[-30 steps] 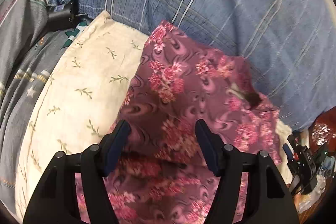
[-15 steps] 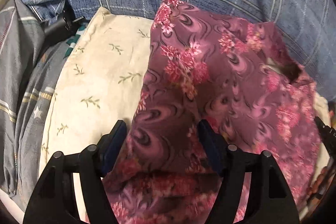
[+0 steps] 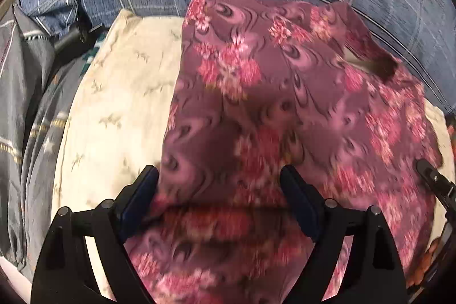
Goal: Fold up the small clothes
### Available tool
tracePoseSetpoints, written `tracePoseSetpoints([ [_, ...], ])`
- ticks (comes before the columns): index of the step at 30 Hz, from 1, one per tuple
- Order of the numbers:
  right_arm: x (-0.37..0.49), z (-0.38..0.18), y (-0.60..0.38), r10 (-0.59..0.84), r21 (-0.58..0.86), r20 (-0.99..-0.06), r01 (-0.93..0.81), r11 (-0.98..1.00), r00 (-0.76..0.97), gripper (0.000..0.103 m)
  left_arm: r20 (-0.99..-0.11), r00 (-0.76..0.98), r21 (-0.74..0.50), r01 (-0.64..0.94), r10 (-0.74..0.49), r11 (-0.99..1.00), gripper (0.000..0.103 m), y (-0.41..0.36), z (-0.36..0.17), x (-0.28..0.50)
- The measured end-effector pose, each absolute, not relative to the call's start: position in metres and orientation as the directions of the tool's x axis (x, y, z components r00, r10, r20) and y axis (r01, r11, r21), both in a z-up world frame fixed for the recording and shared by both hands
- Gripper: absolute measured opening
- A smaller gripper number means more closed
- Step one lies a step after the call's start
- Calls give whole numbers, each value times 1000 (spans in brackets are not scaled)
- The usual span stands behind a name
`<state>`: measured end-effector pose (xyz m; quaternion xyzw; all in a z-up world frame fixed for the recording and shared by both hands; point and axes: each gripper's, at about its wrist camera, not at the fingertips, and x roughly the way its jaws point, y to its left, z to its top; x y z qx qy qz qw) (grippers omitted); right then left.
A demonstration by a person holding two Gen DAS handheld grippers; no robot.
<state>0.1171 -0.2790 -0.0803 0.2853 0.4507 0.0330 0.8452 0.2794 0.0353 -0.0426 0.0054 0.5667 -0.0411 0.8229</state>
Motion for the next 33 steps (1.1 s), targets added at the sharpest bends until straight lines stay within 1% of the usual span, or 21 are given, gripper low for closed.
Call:
tracePoseSetpoints([
  [1, 113, -78, -279, 314, 507, -751, 203, 838, 581, 28, -936, 344, -53, 78, -76, 996, 87, 39, -39, 272],
  [2, 106, -75, -281, 318, 503, -761, 204, 840, 566, 30, -937, 338, -62, 91, -90, 994, 87, 40, -32, 260],
  [3, 98, -73, -281, 324, 498, -773, 207, 842, 545, 40, -938, 333, -62, 105, -94, 993, 87, 43, -29, 251],
  [5, 79, -76, -277, 361, 514, -779, 192, 836, 513, 42, -939, 331, -48, 127, -88, 991, 87, 53, -22, 227],
  [6, 64, -81, -277, 370, 518, -783, 197, 832, 500, 42, -941, 327, -52, 122, -89, 991, 87, 62, -18, 212],
  [7, 40, -82, -278, 386, 542, -765, 192, 818, 515, 42, -943, 319, -65, 111, -98, 992, 87, 68, -16, 202],
  [10, -11, -81, -277, 401, 555, -768, 206, 806, 500, 42, -943, 286, -150, 84, -168, 985, 87, 97, -10, 166],
  [13, -57, -82, -274, 397, 548, -780, 222, 807, 484, 43, -938, 318, -121, 76, -139, 990, 87, 117, 9, 118],
  [14, -69, -81, -274, 400, 553, -778, 225, 802, 484, 42, -932, 331, -130, 72, -146, 989, 87, 129, 13, 103],
  [17, -112, -80, -278, 379, 549, -779, 252, 797, 500, 42, -929, 312, -198, 40, -201, 979, 87, 157, 6, 80],
  [19, -137, -77, -285, 339, 533, -783, 280, 799, 522, 42, -937, 290, -200, 11, -194, 980, 87, 170, -6, 72],
  [22, -167, -70, -303, 295, 544, -759, 317, 777, 581, 43, -953, 235, -204, -29, -192, 978, 87, 179, -33, 53],
  [23, -172, -69, -307, 264, 524, -768, 337, 782, 583, 45, -953, 219, -224, -39, -210, 974, 87, 181, -40, 49],
  [25, -184, -71, -314, 233, 496, -788, 364, 789, 570, 45, -942, 193, -287, -46, -274, 957, 87, 185, -53, 39],
  [27, -194, -77, -317, 259, 511, -791, 367, 777, 554, 45, -932, 175, -330, -53, -316, 943, 87, 186, -61, 31],
  [33, -200, -94, -301, 359, 572, -771, 323, 754, 526, 45, -929, 171, -336, -17, -328, 942, 87, 176, -63, 25],
])
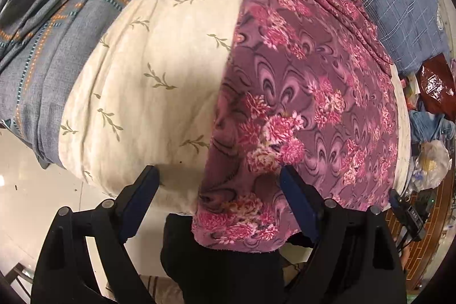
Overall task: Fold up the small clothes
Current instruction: 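Release the right gripper, leaving the shirt folded into a long strip, then grasp the hem end of the strip with the left gripper while the right gripper grasps it too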
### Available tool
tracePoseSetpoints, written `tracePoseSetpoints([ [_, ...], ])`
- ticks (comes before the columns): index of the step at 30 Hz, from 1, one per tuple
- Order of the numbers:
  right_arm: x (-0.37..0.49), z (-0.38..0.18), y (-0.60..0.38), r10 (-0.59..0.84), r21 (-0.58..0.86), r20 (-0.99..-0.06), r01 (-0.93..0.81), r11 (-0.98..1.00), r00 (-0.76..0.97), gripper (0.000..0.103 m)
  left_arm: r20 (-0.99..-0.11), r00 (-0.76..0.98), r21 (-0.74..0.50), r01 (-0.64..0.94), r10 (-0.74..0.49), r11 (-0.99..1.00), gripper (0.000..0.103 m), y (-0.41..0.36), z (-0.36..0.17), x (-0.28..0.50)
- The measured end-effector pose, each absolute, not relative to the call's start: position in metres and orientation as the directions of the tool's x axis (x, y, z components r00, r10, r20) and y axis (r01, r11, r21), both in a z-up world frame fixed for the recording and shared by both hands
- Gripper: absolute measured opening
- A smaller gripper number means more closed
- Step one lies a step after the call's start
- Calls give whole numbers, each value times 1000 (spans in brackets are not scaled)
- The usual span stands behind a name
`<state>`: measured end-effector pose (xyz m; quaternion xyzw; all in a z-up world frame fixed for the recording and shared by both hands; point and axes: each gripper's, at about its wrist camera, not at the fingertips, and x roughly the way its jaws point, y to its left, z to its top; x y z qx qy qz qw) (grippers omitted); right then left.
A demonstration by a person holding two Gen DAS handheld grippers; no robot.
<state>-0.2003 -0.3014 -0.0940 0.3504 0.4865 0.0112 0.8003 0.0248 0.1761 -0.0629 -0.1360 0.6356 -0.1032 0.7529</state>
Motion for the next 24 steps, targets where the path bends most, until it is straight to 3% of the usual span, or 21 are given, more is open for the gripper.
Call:
tracePoseSetpoints([
  [4, -194, -99, -281, 435, 589, -768, 251, 768, 470, 45, -923, 164, -356, -15, -349, 934, 87, 177, -66, 21],
  [13, -190, -99, -265, 456, 575, -774, 187, 796, 439, 44, -930, 124, -340, 69, -346, 938, 87, 167, -71, 2],
  [17, -190, -102, -267, 459, 575, -775, 184, 797, 434, 28, -928, 118, -345, 87, -354, 935, 86, 166, -74, -3],
  [24, -191, -108, -271, 505, 612, -753, 166, 774, 421, 17, -917, 109, -377, 86, -385, 922, 49, 166, -77, -11],
])
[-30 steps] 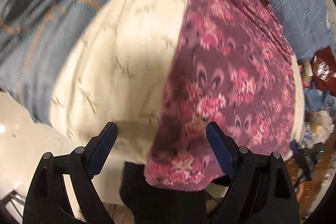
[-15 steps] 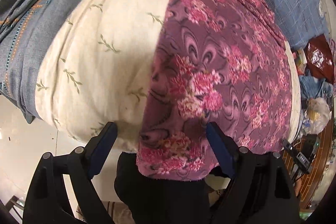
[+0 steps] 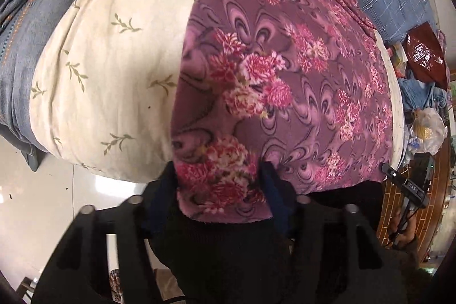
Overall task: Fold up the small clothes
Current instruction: 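Grasp the hem end of the strip with the left gripper while the right gripper grasps it too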
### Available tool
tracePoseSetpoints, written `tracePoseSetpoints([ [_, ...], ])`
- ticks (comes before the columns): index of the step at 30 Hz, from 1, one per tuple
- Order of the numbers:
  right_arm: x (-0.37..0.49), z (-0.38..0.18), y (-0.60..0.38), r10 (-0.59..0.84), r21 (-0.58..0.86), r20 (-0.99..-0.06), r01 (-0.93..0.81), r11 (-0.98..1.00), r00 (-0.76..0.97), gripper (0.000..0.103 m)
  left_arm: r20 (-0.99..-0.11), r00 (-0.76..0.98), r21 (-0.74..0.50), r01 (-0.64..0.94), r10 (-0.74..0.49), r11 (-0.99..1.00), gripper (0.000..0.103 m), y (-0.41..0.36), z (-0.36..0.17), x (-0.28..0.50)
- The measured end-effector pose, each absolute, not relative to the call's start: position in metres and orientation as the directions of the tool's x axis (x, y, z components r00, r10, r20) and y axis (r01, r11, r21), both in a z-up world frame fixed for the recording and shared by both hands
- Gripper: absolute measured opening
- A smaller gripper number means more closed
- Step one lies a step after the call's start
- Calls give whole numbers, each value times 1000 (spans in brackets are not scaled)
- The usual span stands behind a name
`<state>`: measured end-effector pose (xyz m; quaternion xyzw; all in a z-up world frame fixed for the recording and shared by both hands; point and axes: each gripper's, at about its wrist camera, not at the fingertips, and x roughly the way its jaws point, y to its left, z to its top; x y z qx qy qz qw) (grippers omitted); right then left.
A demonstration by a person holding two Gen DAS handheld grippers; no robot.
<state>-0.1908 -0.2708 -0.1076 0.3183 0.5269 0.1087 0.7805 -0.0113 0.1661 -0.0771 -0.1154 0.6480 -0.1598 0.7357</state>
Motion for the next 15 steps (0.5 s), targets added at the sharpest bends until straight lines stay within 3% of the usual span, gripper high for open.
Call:
tracePoseSetpoints([
  [2, -190, -109, -272, 508, 614, -752, 164, 772, 420, 13, -917, 110, -376, 77, -382, 924, 39, 168, -77, -12],
  [4, -190, -108, -271, 508, 611, -753, 157, 776, 419, 7, -914, 115, -381, 76, -388, 921, 20, 171, -75, -15],
  [6, -191, -105, -271, 512, 615, -742, 137, 776, 432, 5, -903, 119, -407, 72, -413, 911, 8, 173, -72, -18],
  [15, -198, -81, -276, 568, 690, -630, 46, 723, 529, 5, -820, 193, -538, 60, -538, 841, 7, 172, -40, -21],
])
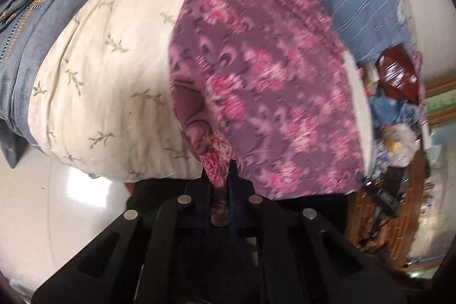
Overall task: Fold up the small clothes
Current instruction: 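Grasp the hem end of the strip with the left gripper while the right gripper grasps it too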
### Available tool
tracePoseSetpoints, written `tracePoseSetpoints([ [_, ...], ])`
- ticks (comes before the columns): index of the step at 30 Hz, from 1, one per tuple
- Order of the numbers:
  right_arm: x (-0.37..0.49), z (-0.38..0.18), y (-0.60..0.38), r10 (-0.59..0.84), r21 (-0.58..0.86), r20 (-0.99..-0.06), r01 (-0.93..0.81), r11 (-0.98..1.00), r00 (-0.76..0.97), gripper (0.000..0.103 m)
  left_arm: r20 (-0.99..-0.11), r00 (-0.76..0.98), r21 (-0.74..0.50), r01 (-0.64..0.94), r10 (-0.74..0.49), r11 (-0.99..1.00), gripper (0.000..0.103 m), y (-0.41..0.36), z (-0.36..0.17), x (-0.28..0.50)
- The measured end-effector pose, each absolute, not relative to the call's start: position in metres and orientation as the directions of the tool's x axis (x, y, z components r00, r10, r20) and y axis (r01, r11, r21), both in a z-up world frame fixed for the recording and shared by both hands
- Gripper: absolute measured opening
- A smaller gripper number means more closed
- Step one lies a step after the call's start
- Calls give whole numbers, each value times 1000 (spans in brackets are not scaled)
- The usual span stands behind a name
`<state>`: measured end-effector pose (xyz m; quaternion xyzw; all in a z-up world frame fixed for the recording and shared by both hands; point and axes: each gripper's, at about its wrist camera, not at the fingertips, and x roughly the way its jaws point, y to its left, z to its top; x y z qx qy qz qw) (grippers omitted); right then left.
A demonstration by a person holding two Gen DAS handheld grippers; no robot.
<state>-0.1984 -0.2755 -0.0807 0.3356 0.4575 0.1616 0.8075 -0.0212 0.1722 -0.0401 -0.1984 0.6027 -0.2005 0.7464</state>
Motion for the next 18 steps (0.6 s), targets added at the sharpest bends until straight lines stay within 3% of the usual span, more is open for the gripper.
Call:
tracePoseSetpoints([
  [18, -156, -29, -290, 578, 755, -462, -43, 654, 672, 5, -684, 375, -659, 48, -625, 750, 7, 168, 17, 40],
])
